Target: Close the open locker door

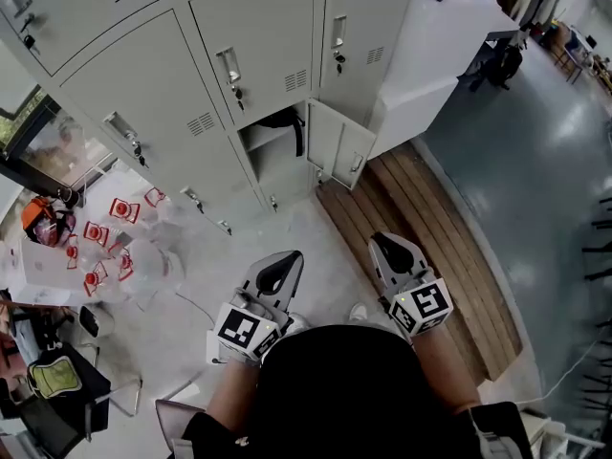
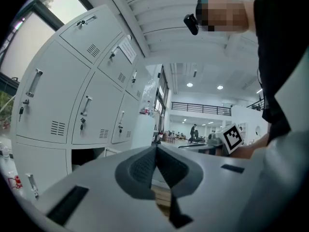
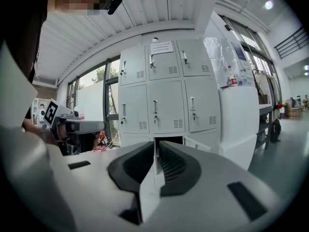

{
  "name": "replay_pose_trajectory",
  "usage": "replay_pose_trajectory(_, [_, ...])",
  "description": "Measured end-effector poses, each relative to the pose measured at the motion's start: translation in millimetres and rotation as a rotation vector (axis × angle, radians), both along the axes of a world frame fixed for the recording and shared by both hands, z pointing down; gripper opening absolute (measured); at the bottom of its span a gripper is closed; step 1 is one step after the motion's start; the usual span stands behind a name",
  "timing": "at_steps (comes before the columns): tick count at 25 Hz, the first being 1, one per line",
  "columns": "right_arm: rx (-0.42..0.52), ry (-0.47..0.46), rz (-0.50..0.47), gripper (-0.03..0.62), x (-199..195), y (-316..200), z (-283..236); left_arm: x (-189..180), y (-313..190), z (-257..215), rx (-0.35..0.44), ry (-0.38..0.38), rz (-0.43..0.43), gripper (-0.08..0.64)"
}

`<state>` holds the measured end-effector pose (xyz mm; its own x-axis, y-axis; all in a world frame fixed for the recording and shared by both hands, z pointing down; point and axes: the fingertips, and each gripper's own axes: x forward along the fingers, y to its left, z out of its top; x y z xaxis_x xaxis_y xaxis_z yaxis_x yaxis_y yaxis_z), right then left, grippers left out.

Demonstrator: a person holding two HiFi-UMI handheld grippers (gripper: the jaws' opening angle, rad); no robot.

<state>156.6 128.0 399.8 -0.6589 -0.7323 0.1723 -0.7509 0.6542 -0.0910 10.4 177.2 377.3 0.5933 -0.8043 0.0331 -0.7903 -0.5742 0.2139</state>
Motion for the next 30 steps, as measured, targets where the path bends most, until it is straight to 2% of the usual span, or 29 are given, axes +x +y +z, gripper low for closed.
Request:
replay_pose_trajectory(5, [-0.002, -0.052, 0.04, 0.054, -18.9, -1.1, -2.6, -24.1, 7.3, 6.6, -0.011, -0.016, 0.02, 0.021])
replay_pose_trajectory(14, [-0.019, 0.0, 0.065, 0.052, -43.6, 1.8, 15.6, -52.4, 3.1, 22.2, -0.046, 0.015, 0.055, 0.021])
replay_pose_trajectory(21, [-0.04, -0.026, 0.076, 0.052, -38.4, -32.7, 24.2, -42.9, -36.4, 26.3, -0.06, 0.009, 0.054, 0.021])
replay_pose_trajectory(28, [-0.068, -0.076, 0.054, 0.054, -12.9, -103.2, 23.9, -12.7, -105.2, 18.5, -0.042, -0.018, 0.032, 0.021])
replay_pose_trajectory(30, [-0.068, -0.08, 0.044, 0.052, -3.9, -124.9, 23.1, -4.5, -124.8, 24.0, -0.07, -0.031, 0.018, 0.021])
